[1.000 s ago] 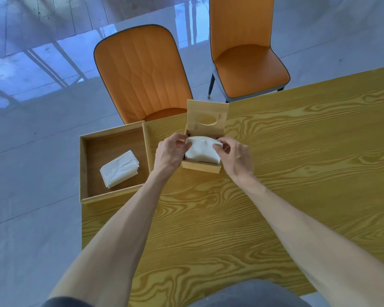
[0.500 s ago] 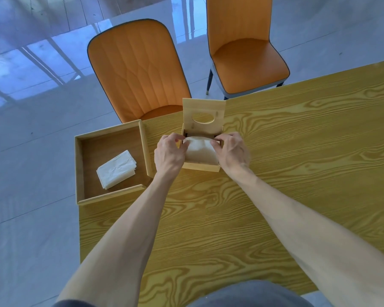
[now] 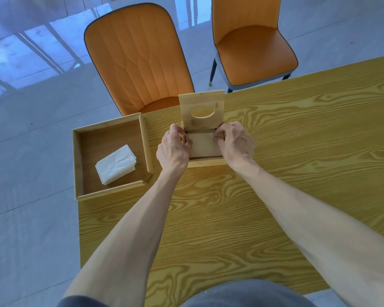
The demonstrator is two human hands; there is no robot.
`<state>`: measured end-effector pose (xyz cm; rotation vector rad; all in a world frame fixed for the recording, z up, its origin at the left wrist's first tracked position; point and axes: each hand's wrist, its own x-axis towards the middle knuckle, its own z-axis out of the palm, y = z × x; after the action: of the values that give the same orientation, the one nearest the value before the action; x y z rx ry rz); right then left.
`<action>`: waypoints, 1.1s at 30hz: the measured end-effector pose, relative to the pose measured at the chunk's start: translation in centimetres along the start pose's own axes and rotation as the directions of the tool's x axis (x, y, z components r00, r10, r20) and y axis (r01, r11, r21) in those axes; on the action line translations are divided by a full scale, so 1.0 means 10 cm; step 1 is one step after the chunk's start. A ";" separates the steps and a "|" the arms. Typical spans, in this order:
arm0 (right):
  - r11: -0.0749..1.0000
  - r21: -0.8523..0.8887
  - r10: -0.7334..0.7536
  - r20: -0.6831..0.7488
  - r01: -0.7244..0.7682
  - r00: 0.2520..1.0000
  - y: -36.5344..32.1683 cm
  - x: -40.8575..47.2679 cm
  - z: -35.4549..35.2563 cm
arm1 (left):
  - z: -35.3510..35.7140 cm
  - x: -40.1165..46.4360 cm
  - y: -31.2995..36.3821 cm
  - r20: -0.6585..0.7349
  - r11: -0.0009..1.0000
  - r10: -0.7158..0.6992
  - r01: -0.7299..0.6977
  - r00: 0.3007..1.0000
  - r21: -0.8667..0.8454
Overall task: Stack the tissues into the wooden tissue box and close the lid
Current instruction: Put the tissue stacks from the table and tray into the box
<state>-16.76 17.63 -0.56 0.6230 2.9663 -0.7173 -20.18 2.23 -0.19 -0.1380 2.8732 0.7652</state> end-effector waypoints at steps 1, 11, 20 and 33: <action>1.000 -0.001 -0.004 0.003 0.004 1.000 0.00 0.00 0.00 | 0.00 0.00 0.00 -0.002 1.000 -0.002 0.002 1.000 -0.002; 0.999 -0.029 -0.042 0.016 0.043 0.999 -0.03 -0.04 -0.12 | -0.13 -0.03 -0.01 0.032 0.999 0.037 -0.036 0.999 -0.009; 0.987 -0.145 -0.069 0.034 0.073 0.997 -0.20 -0.14 -0.40 | -0.51 -0.17 -0.17 0.225 0.999 0.022 -0.029 0.974 0.026; 0.968 0.004 -0.251 0.111 0.252 0.962 -1.07 -0.53 -0.38 | -1.19 -0.50 -1.01 0.146 0.982 -0.190 0.190 0.971 0.017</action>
<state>-15.83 8.62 8.13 0.1969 2.9728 -0.7239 -15.58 -12.22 6.00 -0.3364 2.6734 0.7031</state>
